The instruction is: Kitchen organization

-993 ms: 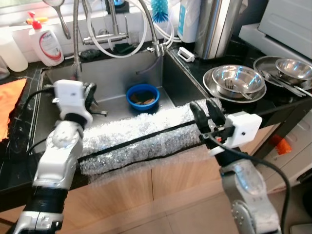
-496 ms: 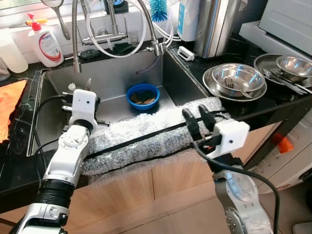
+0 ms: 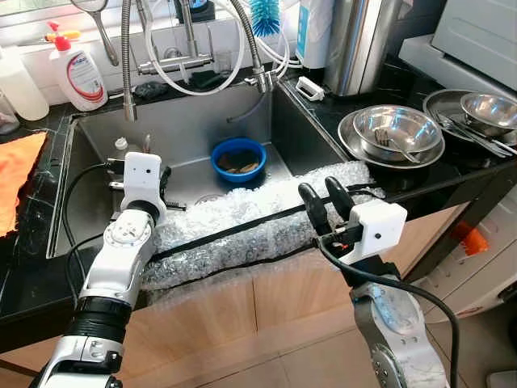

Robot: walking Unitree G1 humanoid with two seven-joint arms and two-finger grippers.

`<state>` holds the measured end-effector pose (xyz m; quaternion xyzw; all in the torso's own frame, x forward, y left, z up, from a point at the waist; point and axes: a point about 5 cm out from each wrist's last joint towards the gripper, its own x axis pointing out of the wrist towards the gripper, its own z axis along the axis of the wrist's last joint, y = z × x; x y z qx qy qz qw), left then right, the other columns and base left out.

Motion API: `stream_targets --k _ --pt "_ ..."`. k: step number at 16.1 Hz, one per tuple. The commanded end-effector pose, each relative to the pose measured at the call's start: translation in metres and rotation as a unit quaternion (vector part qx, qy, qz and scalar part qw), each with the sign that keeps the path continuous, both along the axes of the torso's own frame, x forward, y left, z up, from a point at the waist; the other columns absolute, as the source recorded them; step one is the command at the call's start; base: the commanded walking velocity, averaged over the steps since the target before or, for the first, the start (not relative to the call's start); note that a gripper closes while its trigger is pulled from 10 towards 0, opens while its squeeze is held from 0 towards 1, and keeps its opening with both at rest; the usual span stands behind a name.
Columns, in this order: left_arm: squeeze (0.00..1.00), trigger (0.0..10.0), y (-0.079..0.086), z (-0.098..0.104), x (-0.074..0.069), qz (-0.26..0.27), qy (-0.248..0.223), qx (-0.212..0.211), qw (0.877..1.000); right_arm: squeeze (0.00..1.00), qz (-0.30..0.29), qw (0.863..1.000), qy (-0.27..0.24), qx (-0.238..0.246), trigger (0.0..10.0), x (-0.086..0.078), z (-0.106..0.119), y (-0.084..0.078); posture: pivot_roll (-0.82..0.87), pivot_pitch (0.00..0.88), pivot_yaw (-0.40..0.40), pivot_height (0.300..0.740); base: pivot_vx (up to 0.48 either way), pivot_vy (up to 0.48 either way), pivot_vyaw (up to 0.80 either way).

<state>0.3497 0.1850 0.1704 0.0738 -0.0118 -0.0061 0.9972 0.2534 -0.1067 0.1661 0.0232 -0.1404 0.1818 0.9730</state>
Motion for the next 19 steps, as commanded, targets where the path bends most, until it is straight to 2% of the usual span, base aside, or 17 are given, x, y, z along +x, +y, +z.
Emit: stream_targets --k 1,5,11,12,13,14,15,17,18,19 --pt "1.00 10.0 -0.001 -0.003 0.000 -0.005 0.013 -0.005 1.000 0.00 0.006 1.000 0.004 0.000 10.0 0.000 -0.002 0.003 -0.11 0.040 0.078 0.740 0.000 0.000 0.00" --pt "1.00 10.0 -0.002 -0.003 -0.001 -0.008 0.011 -0.001 1.000 0.00 0.006 1.000 0.007 -0.001 10.0 0.000 -0.004 0.005 -0.11 0.022 0.079 0.740 0.000 0.000 0.00" --pt "1.00 10.0 -0.004 0.003 -0.002 -0.015 -0.010 0.068 0.998 0.00 0.007 1.000 0.009 0.000 10.0 0.000 -0.005 0.007 -0.11 0.015 0.087 0.740 0.000 0.000 0.00" --pt "0.40 10.0 -0.006 0.005 -0.002 -0.015 -0.020 0.079 0.997 0.00 0.007 1.000 0.009 0.000 10.0 0.001 -0.005 0.007 -0.11 0.018 0.088 0.740 0.000 0.000 0.00" --pt "0.00 10.0 -0.006 0.009 -0.003 -0.011 -0.038 0.076 0.996 0.00 0.006 1.000 0.008 0.000 10.0 0.001 -0.005 0.007 -0.11 0.023 0.086 0.740 0.000 0.000 0.00" --pt "0.00 10.0 -0.006 0.015 -0.004 -0.008 -0.059 0.069 0.996 0.00 0.005 1.000 0.008 0.000 10.0 0.001 -0.005 0.007 -0.11 0.025 0.086 0.740 0.000 0.000 0.00" --pt "0.00 10.0 -0.005 0.038 -0.012 0.000 -0.141 0.063 0.988 0.00 -0.004 1.000 0.003 0.001 10.0 0.002 -0.003 0.004 -0.11 0.042 0.084 0.740 0.000 0.000 0.00" --pt "0.00 10.0 -0.001 0.052 -0.019 0.001 -0.182 0.056 0.982 0.00 -0.014 1.000 -0.003 0.000 10.0 0.003 0.000 0.001 -0.11 0.045 0.082 0.740 0.000 0.000 0.00" --pt "0.00 10.0 0.012 0.061 -0.031 0.009 -0.207 0.066 0.976 0.00 -0.024 1.000 -0.012 -0.007 10.0 0.004 0.003 -0.002 -0.11 0.047 0.082 0.740 0.000 0.000 0.00" --pt "0.00 10.0 0.017 0.062 -0.037 0.009 -0.211 0.075 0.975 0.00 -0.027 0.999 -0.017 -0.009 10.0 0.004 0.004 -0.003 -0.11 0.045 0.083 0.740 0.000 0.000 0.00"
